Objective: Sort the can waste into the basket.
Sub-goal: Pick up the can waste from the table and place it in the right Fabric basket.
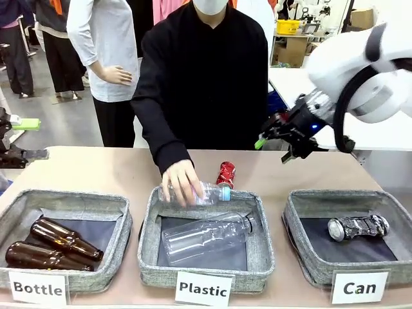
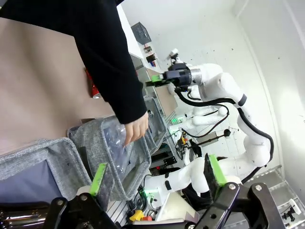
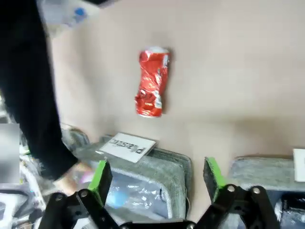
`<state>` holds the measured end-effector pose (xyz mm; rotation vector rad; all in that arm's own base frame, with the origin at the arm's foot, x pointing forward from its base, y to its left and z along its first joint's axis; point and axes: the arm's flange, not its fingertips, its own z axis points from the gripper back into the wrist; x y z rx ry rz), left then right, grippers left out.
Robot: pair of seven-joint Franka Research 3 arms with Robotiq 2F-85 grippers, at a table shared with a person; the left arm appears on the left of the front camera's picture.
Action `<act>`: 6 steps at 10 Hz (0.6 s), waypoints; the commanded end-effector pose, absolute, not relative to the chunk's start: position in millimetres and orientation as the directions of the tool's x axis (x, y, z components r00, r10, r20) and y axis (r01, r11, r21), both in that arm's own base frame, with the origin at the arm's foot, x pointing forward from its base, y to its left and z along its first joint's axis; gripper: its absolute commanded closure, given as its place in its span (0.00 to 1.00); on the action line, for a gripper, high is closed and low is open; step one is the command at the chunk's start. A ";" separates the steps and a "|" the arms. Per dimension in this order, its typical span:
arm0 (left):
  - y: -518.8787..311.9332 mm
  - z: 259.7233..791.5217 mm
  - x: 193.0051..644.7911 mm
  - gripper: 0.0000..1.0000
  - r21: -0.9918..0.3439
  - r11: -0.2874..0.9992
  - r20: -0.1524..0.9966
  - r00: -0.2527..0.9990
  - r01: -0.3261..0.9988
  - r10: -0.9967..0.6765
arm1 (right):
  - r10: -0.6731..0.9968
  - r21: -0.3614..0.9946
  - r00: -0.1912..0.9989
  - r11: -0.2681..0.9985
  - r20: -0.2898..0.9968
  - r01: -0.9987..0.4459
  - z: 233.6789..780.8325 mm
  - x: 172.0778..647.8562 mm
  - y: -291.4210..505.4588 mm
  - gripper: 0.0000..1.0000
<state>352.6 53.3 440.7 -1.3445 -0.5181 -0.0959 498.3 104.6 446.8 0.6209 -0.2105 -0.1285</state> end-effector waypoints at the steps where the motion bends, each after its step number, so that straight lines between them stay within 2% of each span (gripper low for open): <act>1: 54.3 444.2 350.1 0.00 -0.907 0.231 0.401 0.889 0.352 0.220 | -0.218 0.759 0.934 0.647 0.283 -0.078 460.8 423.8 14.7 0.00; 2: 54.3 444.2 350.1 0.00 -0.907 0.231 0.401 0.889 0.352 0.220 | -0.148 0.794 0.932 0.578 0.330 -0.189 457.5 401.7 -16.8 0.00; 3: 54.3 444.2 350.1 0.00 -0.907 0.231 0.401 0.889 0.352 0.220 | -0.050 0.821 0.903 0.439 0.428 -0.365 440.1 378.9 -54.6 0.00; 5: 54.3 444.2 350.1 0.00 -0.907 0.231 0.401 0.889 0.352 0.220 | -0.057 0.829 0.845 0.241 0.531 -0.505 404.4 362.6 -88.6 0.00; 6: 54.3 444.2 350.1 0.00 -0.907 0.231 0.401 0.889 0.352 0.220 | -0.073 0.824 0.832 0.208 0.550 -0.527 390.9 358.4 -96.7 0.00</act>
